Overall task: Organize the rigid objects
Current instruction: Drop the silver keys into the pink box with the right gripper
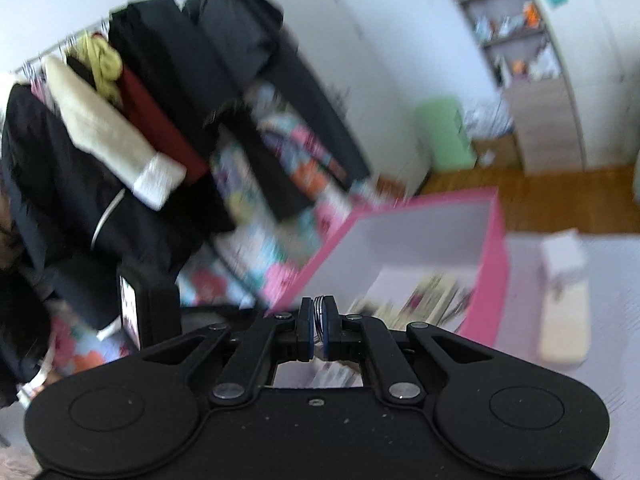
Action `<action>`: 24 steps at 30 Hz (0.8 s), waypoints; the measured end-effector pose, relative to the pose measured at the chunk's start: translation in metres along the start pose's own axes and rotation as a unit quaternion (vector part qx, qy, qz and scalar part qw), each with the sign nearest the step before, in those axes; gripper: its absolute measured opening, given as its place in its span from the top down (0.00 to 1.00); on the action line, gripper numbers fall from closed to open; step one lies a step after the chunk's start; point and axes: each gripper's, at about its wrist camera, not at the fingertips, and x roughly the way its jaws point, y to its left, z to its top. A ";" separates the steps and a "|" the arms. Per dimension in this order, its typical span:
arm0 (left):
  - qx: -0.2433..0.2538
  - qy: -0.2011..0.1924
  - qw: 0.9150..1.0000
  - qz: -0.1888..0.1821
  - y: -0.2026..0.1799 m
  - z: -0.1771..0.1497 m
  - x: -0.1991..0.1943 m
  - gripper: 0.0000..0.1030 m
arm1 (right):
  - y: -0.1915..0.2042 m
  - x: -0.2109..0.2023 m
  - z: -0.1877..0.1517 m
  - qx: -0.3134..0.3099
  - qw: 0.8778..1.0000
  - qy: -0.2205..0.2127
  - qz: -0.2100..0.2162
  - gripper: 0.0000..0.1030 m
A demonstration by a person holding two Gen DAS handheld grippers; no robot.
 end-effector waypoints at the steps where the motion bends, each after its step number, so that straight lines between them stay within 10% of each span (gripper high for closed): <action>1: 0.000 0.000 1.000 0.000 0.000 0.000 0.000 0.93 | 0.001 0.007 -0.004 0.006 1.000 0.016 0.001 0.94; 7: -0.001 0.000 1.000 -0.002 0.000 0.001 0.000 0.93 | 0.008 0.026 -0.020 -0.004 0.998 0.045 -0.033 0.88; 10: 0.001 0.001 1.000 -0.001 -0.001 0.001 0.000 0.93 | 0.008 0.022 -0.016 0.015 0.998 0.043 -0.052 0.64; 15: 0.008 0.001 1.000 -0.001 -0.003 0.001 0.001 0.93 | -0.002 -0.027 -0.003 0.031 0.996 -0.019 -0.084 0.59; 24: 0.006 0.000 1.000 -0.001 -0.004 0.002 0.001 0.93 | -0.063 -0.056 -0.001 -0.041 0.946 -0.039 -0.320 0.52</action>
